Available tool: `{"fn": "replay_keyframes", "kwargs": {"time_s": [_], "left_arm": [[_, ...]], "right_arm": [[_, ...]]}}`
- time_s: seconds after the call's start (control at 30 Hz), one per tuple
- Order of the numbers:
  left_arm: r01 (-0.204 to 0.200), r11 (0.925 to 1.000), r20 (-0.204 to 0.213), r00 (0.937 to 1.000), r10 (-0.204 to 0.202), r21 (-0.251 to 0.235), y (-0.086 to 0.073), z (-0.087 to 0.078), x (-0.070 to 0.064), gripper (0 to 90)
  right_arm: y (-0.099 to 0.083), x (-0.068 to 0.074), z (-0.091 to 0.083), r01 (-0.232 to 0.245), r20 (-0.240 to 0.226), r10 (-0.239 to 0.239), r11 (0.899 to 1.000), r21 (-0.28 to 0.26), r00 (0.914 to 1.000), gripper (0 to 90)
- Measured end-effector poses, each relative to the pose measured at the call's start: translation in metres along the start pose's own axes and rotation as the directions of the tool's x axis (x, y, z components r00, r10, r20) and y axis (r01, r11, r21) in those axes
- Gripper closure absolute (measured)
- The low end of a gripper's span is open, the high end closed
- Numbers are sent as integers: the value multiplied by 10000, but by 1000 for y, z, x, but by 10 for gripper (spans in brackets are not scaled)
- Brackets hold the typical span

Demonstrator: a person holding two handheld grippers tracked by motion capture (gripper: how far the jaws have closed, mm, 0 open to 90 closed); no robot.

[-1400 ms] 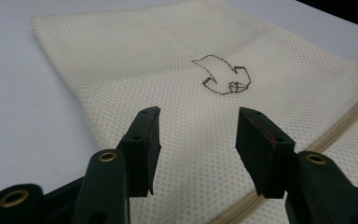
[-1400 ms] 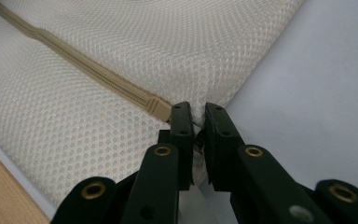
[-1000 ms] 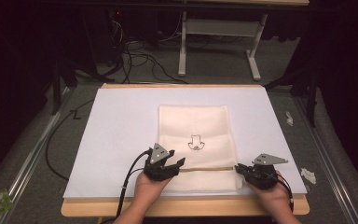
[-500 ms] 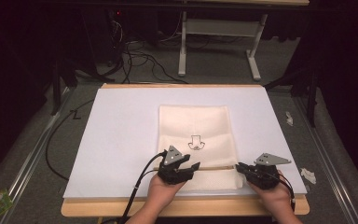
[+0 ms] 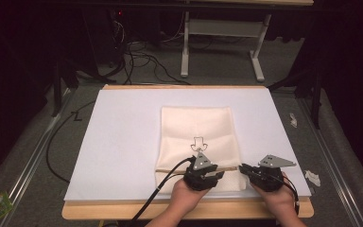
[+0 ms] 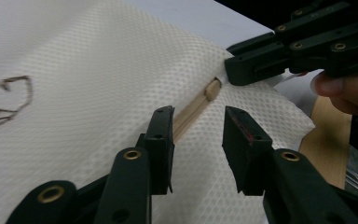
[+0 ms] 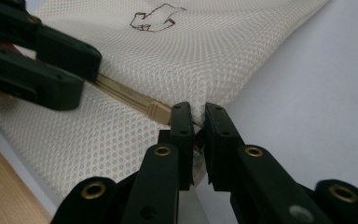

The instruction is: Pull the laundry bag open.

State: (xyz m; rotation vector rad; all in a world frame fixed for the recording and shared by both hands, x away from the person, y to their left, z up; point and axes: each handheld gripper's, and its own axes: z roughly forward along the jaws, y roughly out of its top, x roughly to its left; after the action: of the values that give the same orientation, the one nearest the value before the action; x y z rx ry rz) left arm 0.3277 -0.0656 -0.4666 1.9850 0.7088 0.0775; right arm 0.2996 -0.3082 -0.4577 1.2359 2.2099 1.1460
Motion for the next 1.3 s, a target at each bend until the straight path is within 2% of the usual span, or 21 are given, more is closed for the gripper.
{"fn": "replay_keyframes", "kwargs": {"time_s": [0.07, 0.17, 0.23, 0.37, 0.47, 0.6, 0.77, 1.03, 1.1, 1.13, 1.17, 1.23, 1.3], "left_arm": [[54, 9999, 106, 9999, -55, 88, 2, 11, -6, 665], [72, 9999, 80, 9999, -73, 140, 4, 19, -8, 682], [253, 9996, 119, 9996, -255, 129, 6, 29, -11, 711], [311, 9995, 127, 9994, -312, 28, 8, 35, -15, 750], [255, 9996, -71, 9996, -256, -73, 9, 39, -18, 799], [165, 9998, -157, 9997, -167, -121, 10, 38, -18, 867], [121, 9999, -248, 9996, -122, -43, 10, 36, -18, 873], [33, 10000, -149, 9999, -33, 52, 8, 28, -15, 874], [33, 9999, -346, 9994, -29, 104, 8, 26, -12, 875], [491, 9987, -397, 9980, -486, 108, 6, 22, -3, 875], [696, 9975, -438, 9967, -690, 108, 4, 19, 1, 875], [757, 9970, -500, 9959, -750, 136, 3, 15, 5, 875], [549, 9981, -583, 9969, -533, 267, 2, 6, 8, 875]], "right_arm": [[1, 1, -1, 92, 16, -92, 9999, -100, 10000, 841], [1, 1, -1, 85, 22, -85, 9999, -74, 10000, 842], [1, 1, -1, 21, -39, -21, 9999, -140, 10000, 842], [1, 2, -2, 14, -74, -15, 9999, -161, 10000, 842], [1, 2, -3, 33, -99, -35, 9997, -225, 9999, 842], [1, 2, -3, 11, -100, -14, 9997, -255, 9999, 842], [2, 4, -3, 69, -103, -71, 9997, -246, 9999, 842], [3, 7, -3, 199, -226, -204, 9996, -205, 9995, 843], [4, 9, -3, 186, -206, -189, 9997, -164, 9996, 846], [4, 7, -4, 123, 13, -123, 9996, -248, 9999, 847], [3, 4, -6, -20, 62, 22, 9995, -300, 10000, 848], [2, 1, -7, -145, 87, 148, 9993, -336, 9999, 848], [0, -5, -10, -320, 30, 321, 9987, -388, 9995, 847]]}}
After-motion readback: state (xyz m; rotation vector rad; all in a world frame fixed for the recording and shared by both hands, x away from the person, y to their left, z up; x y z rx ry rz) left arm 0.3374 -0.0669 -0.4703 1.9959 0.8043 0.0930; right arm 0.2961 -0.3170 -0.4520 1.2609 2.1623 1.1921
